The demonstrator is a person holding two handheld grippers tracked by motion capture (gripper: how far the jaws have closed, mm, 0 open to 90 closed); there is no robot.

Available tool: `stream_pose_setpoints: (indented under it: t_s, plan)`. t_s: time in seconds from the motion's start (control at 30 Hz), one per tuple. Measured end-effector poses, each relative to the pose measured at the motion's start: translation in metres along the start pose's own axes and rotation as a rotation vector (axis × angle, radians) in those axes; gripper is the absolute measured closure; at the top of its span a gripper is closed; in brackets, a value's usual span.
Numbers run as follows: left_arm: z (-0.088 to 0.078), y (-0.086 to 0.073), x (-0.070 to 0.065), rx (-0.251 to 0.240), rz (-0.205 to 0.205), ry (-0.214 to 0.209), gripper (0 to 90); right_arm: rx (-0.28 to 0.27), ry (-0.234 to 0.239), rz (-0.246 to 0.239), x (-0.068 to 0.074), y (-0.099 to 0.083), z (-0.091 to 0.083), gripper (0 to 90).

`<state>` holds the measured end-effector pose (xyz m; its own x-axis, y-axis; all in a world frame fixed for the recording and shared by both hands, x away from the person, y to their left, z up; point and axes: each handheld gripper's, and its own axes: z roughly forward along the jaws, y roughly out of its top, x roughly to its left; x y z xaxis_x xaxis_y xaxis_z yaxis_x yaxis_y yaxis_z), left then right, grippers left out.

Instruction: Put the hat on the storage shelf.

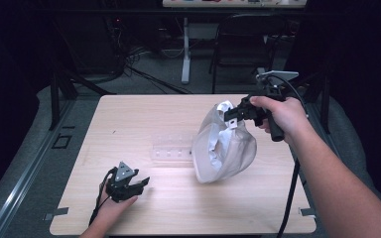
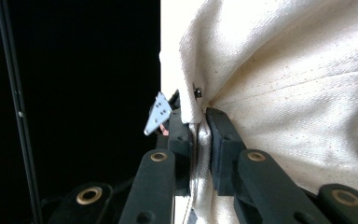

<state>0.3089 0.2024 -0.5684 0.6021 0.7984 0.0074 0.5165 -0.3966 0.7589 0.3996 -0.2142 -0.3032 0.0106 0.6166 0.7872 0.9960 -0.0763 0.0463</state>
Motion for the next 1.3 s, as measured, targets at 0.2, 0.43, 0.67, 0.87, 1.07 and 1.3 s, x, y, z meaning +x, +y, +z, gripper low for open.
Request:
stream_pose_setpoints:
  t_s: [0.2, 0.43, 0.67, 0.87, 1.07, 1.3]
  plan:
    - [0.0, 0.0, -0.001, -0.001, -0.001, -0.004, 45.9, -0.028, 0.043, 0.009, 0.005, 0.012, 0.0, 81.3]
    - [-0.001, 0.001, 0.0, -0.004, -0.009, -0.005, 44.6, -0.057, 0.064, 0.028, 0.009, 0.025, 0.007, 81.3]
    - [-0.001, 0.001, 0.002, -0.015, -0.034, -0.006, 44.3, -0.093, 0.072, 0.049, 0.011, 0.036, 0.011, 81.3]
    - [0.0, 0.001, 0.001, -0.012, -0.018, -0.019, 45.3, -0.116, 0.069, 0.07, 0.01, 0.043, 0.015, 81.3]
    - [0.001, 0.002, -0.003, -0.011, -0.007, -0.024, 45.3, -0.147, 0.06, 0.098, 0.006, 0.048, 0.017, 81.3]
    - [0.0, 0.005, -0.006, -0.023, 0.005, -0.052, 46.3, -0.161, 0.053, 0.11, 0.0, 0.052, 0.018, 81.2]
